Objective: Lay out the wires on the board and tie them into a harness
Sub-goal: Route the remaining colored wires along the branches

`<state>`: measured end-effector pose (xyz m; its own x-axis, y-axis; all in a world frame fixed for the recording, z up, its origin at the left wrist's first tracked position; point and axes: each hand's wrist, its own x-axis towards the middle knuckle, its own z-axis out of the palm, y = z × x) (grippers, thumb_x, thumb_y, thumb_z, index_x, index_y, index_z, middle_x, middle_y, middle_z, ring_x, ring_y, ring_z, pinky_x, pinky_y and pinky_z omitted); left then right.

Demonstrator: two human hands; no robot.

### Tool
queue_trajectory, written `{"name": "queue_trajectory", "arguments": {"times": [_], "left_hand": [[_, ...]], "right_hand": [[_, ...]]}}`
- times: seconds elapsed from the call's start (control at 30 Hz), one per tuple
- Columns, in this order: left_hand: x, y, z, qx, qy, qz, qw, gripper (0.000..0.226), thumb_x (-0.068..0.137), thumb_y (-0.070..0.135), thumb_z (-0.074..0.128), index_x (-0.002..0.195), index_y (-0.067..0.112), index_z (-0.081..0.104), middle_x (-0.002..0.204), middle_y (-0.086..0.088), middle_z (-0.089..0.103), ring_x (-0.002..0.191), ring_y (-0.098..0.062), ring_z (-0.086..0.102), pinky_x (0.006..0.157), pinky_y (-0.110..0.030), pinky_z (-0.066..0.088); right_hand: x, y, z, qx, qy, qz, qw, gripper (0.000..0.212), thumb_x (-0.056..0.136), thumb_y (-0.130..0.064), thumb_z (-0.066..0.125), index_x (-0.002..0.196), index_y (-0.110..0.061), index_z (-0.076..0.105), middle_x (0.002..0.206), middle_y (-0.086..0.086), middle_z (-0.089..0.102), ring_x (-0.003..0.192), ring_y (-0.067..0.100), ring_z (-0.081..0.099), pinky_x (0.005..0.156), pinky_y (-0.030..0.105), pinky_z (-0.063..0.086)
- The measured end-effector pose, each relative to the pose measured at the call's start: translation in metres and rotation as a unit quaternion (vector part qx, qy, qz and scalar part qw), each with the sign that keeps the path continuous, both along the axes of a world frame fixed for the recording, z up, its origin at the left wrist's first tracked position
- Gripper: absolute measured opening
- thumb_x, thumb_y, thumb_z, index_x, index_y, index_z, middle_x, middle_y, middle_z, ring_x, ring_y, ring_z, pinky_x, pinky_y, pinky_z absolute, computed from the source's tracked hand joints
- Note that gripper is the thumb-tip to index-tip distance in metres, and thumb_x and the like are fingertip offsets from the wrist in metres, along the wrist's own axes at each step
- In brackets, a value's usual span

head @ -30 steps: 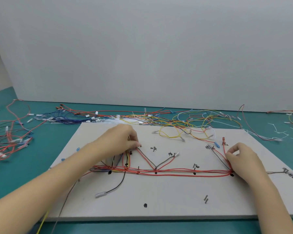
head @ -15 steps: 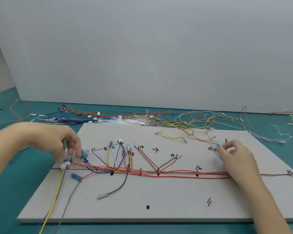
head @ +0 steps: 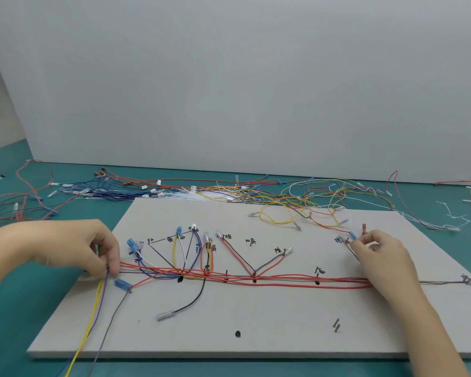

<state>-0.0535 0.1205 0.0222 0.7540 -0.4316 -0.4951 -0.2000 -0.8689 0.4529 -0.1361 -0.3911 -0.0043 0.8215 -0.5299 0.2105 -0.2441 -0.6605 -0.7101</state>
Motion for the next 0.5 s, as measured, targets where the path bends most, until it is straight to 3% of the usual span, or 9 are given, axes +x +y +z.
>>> {"name": "queue_trajectory", "arguments": {"times": [0.17, 0.37, 0.5], "left_hand": [[-0.001, 0.000, -0.003, 0.026, -0.025, 0.015, 0.999, 0.020, 0.062, 0.046, 0.068, 0.081, 0.044, 0.075, 0.069, 0.018, 0.069, 0.058, -0.001, 0.055, 0.061, -0.020, 0.045], [-0.005, 0.003, -0.003, -0.030, -0.030, 0.008, 0.999, 0.028, 0.060, 0.057, 0.080, 0.082, 0.041, 0.076, 0.066, 0.012, 0.066, 0.057, -0.002, 0.055, 0.059, -0.019, 0.043], [-0.015, -0.015, -0.001, -0.007, -0.106, -0.005, 0.994, 0.028, 0.059, 0.062, 0.072, 0.077, 0.041, 0.073, 0.055, 0.017, 0.053, 0.053, -0.002, 0.044, 0.055, -0.024, 0.038]], "right_hand": [[0.001, 0.000, -0.001, 0.004, 0.003, 0.003, 1.000, 0.014, 0.085, -0.030, 0.058, 0.075, -0.021, 0.059, 0.068, 0.004, 0.059, 0.062, 0.022, 0.051, 0.053, 0.029, 0.030], [0.001, 0.000, -0.001, 0.006, 0.006, 0.002, 1.000, 0.015, 0.085, -0.030, 0.059, 0.073, -0.021, 0.059, 0.062, 0.003, 0.057, 0.059, 0.021, 0.050, 0.052, 0.029, 0.030], [0.001, 0.002, 0.000, 0.005, 0.010, -0.008, 1.000, 0.015, 0.084, -0.032, 0.059, 0.074, -0.021, 0.059, 0.065, 0.003, 0.059, 0.060, 0.021, 0.050, 0.052, 0.029, 0.031]]}}
